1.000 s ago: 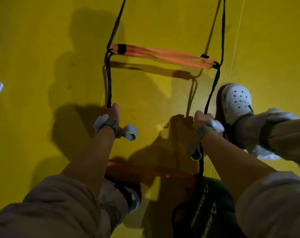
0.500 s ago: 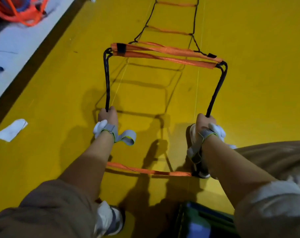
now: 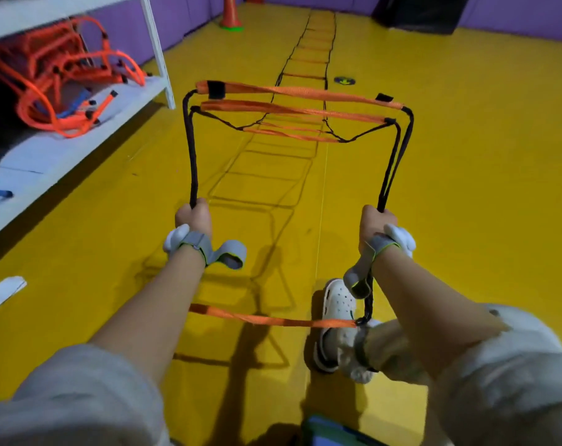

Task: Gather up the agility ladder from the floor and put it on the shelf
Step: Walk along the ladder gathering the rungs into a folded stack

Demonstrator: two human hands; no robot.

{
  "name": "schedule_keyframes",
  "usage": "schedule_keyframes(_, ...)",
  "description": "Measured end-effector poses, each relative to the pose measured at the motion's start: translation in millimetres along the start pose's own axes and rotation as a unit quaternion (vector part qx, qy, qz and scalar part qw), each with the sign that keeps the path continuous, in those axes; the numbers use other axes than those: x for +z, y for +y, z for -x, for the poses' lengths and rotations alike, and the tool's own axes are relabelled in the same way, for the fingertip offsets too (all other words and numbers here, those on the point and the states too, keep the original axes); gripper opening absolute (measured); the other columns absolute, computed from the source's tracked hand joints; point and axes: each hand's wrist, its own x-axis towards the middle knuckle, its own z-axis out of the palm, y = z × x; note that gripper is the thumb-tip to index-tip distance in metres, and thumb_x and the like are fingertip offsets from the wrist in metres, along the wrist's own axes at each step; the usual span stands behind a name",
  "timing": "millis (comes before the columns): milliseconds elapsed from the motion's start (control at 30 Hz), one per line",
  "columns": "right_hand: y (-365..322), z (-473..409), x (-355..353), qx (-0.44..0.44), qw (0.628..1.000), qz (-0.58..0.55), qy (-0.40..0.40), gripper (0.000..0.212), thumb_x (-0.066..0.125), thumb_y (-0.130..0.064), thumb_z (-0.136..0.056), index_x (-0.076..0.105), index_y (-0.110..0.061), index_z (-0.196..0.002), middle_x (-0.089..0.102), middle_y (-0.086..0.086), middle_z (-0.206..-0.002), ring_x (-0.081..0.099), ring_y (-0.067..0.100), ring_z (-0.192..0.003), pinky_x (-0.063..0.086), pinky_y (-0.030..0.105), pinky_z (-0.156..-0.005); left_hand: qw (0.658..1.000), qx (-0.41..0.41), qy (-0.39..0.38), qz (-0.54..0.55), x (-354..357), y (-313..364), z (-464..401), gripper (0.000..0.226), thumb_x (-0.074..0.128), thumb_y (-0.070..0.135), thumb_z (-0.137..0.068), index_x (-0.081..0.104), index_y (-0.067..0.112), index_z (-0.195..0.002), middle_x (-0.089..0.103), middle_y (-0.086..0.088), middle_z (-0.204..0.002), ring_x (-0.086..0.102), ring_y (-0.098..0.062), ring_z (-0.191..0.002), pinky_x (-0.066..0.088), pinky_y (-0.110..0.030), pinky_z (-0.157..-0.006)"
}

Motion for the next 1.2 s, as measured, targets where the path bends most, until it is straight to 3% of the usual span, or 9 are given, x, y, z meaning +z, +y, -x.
schedule_keyframes(100,-14,0,-25,-0.016,0.999,-0.049,0.01,0.02,0.041,-0.035,-0.076,0.051,-0.022,-0.087,0.045,0.007,-0.057,0.045,0.03,-0.057,0.035,0.035,-0.062,0.999,0.019,-0.006,0.025,-5,26,14,0.043,0.048,0.029,-0.093,0.059,-0.01,-0.109,0.043,-0.018,-0.065,0.037,-0.037,-0.059,0.028,-0.041,-0.06)
schedule_keyframes(200,-25,-2,-50,-0.036,0.993,-0.11,0.029,0.015,0.045,-0.027,-0.077,0.048,-0.017,-0.067,0.035,0.005,-0.052,0.031,0.026,-0.05,0.028,0.033,-0.056,0.998,0.037,-0.02,0.046,-8,44,27,0.034,0.049,0.028,-0.093,0.049,0.004,-0.069,0.028,-0.007,-0.057,0.022,-0.025,-0.051,0.016,-0.033,-0.051)
schedule_keyframes(267,-32,-1,-63,-0.056,0.988,-0.139,0.044,0.023,0.046,-0.02,-0.08,0.039,-0.018,-0.059,0.029,0.004,-0.051,0.022,0.024,-0.048,0.019,0.03,-0.052,0.996,0.055,-0.026,0.071,-9,55,37,0.04,0.051,0.026,-0.093,0.035,0.014,-0.059,0.024,-0.006,-0.056,0.018,-0.023,-0.052,0.012,-0.032,-0.051)
schedule_keyframes(400,-41,5,-90,-0.076,0.98,-0.178,0.054,0.028,0.046,-0.013,-0.082,0.032,-0.016,-0.058,0.023,0.003,-0.055,0.015,0.022,-0.052,0.013,0.029,-0.052,0.99,0.057,-0.041,0.12,-13,71,55,0.042,0.051,0.023,-0.094,0.032,0.016,-0.057,0.022,-0.006,-0.056,0.016,-0.021,-0.052,0.014,-0.031,-0.052)
schedule_keyframes(633,-57,19,-136,-0.085,0.969,-0.222,0.064,0.031,0.047,-0.015,-0.083,0.03,-0.015,-0.057,0.024,0.002,-0.055,0.017,0.021,-0.052,0.014,0.029,-0.052,0.979,0.067,-0.053,0.185,-22,95,81,0.045,0.055,0.024,-0.093,0.03,0.015,-0.057,0.025,-0.004,-0.057,0.019,-0.019,-0.051,0.018,-0.029,-0.052)
schedule_keyframes(833,-65,30,-161,-0.103,0.957,-0.263,0.064,0.031,0.048,-0.017,-0.082,0.029,-0.015,-0.058,0.026,0.002,-0.056,0.019,0.021,-0.054,0.016,0.031,-0.054,0.972,0.066,-0.039,0.224,-30,116,97,0.041,0.056,0.024,-0.093,0.035,0.016,-0.058,0.03,-0.003,-0.058,0.023,-0.019,-0.051,0.02,-0.031,-0.052)
schedule_keyframes(1000,-70,38,-182,-0.12,0.941,-0.303,0.088,0.013,0.049,-0.015,-0.086,0.048,-0.006,-0.077,0.044,0.015,-0.074,0.034,0.024,-0.069,0.025,0.035,-0.063,0.958,0.072,-0.042,0.273,-32,132,113,0.044,0.057,0.019,-0.091,0.03,0.016,-0.056,0.026,-0.005,-0.058,0.02,-0.019,-0.052,0.017,-0.03,-0.053)
schedule_keyframes(1133,-74,41,-196,-0.131,0.919,-0.357,0.102,0.022,0.05,-0.013,-0.088,0.062,0.006,-0.094,0.049,0.016,-0.08,0.039,0.025,-0.073,0.028,0.033,-0.062,0.945,0.1,-0.059,0.305,-33,140,125,0.044,0.057,0.016,-0.089,0.026,0.018,-0.057,0.024,-0.005,-0.057,0.017,-0.017,-0.051,0.015,-0.03,-0.052)
schedule_keyframes(1200,-78,44,-201,-0.137,0.907,-0.383,0.109,0.018,0.052,-0.013,-0.088,0.062,0.001,-0.092,0.052,0.016,-0.081,0.043,0.024,-0.075,0.031,0.033,-0.062,0.94,0.11,-0.064,0.318,-32,145,131,0.045,0.057,0.017,-0.089,0.025,0.018,-0.057,0.025,-0.005,-0.057,0.018,-0.018,-0.051,0.017,-0.029,-0.051)
